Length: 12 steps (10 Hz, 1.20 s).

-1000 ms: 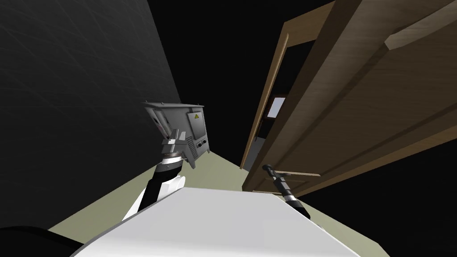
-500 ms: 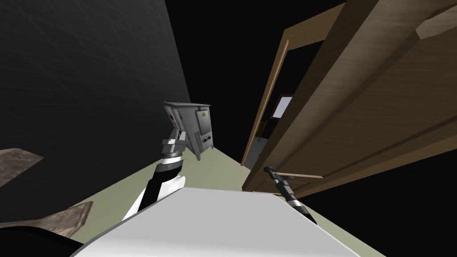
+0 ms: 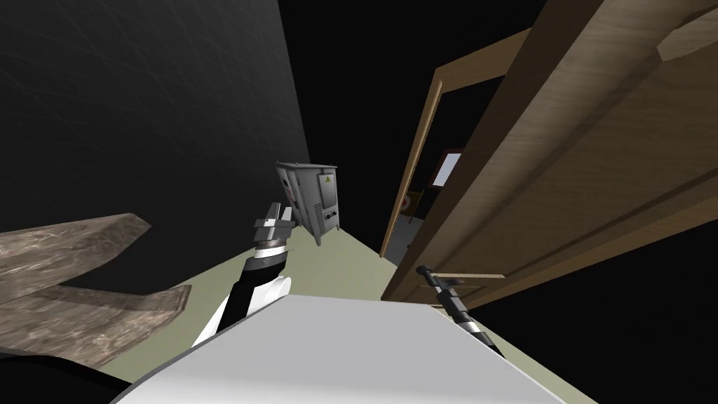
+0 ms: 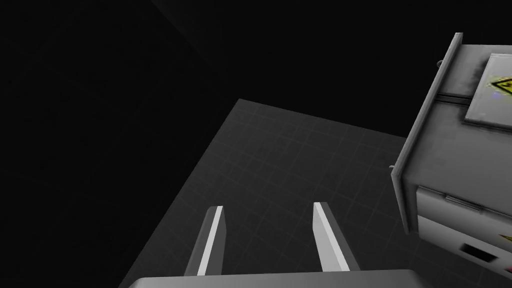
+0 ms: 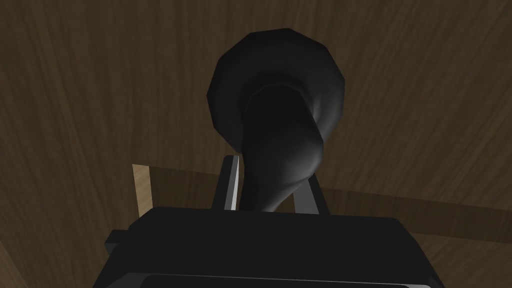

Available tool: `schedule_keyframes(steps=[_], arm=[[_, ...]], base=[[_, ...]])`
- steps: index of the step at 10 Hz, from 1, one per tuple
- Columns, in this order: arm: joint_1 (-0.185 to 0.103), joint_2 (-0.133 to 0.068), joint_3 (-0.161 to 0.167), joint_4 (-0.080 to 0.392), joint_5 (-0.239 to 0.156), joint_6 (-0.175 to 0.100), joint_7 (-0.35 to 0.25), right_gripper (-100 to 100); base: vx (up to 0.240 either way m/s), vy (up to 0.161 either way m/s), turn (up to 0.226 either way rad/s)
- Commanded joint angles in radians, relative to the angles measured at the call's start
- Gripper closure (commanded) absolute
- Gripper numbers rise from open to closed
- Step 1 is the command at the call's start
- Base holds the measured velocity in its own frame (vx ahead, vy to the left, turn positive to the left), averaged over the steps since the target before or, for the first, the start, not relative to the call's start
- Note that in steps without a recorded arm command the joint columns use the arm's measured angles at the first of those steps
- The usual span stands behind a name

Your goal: Pull the door open

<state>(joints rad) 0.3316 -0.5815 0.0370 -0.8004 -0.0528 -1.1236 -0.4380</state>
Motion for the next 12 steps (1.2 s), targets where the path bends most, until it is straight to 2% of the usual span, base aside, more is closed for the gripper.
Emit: schedule_keyframes(steps=[1, 8, 12], arm=[[-0.001, -0.003, 0.003, 0.005, 0.002, -0.012, -0.002, 100], [-0.006, -0.022, 0.011, 0.051, 0.007, -0.069, -0.016, 100], [-0.009, -0.023, 0.018, 0.064, 0.012, -0.081, -0.022, 100]], base=[[-0.208, -0.077, 0.173], [-0.198, -0.07, 0.151], [-0.15, -0.039, 0.089]])
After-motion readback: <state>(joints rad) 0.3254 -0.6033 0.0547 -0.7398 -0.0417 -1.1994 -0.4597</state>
